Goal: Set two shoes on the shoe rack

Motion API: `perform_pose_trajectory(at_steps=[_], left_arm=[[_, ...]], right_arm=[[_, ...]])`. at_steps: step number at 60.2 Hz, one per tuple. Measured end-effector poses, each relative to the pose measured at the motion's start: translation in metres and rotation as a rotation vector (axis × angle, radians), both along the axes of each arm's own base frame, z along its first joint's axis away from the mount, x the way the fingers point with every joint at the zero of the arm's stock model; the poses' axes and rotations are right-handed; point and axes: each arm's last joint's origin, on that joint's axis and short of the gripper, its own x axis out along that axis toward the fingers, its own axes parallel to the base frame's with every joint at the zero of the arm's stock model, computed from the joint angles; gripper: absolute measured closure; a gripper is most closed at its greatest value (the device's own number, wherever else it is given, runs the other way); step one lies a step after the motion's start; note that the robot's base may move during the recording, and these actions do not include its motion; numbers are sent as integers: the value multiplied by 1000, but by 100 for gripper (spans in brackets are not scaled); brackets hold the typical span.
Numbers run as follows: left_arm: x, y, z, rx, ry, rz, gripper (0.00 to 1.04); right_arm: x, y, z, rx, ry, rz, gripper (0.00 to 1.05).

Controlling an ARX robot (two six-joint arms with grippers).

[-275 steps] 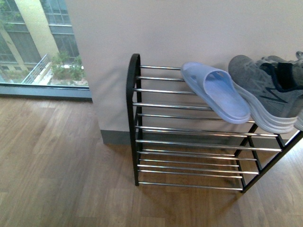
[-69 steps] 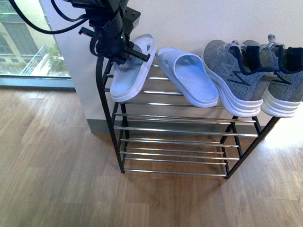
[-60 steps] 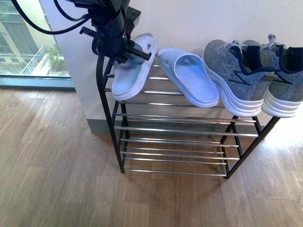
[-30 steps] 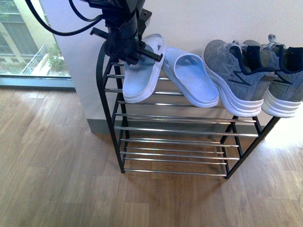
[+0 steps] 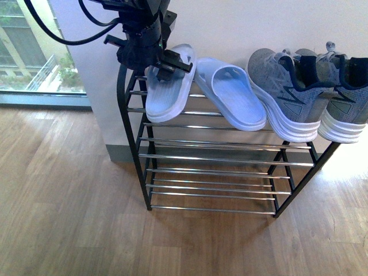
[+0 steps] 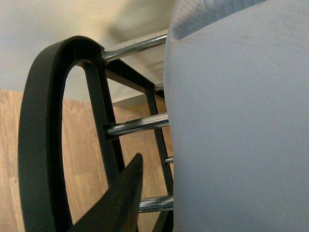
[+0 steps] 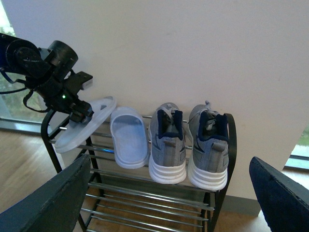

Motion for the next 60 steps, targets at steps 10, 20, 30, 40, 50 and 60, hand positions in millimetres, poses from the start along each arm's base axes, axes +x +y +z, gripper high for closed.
perform_pose_trajectory(at_steps=[10,20,30,40,50,60], left_arm=[[-2,-5,5,-62,27,-2,28],[-6,-9,8,-116,78,-12,8],[-12,-10,14,-125,102,-22,9],[-15,-7,35,-70,42,-76,9],[-26,-2,68,-20,-85,-164,9],[-62,12,128,22,-352,-197,9]], right_arm=[[0,0,0,0,0,0,9],[0,0,0,0,0,0,9],[0,0,0,0,0,0,9],[0,0,0,0,0,0,9],[0,0,0,0,0,0,9],[0,0,0,0,0,0,9]])
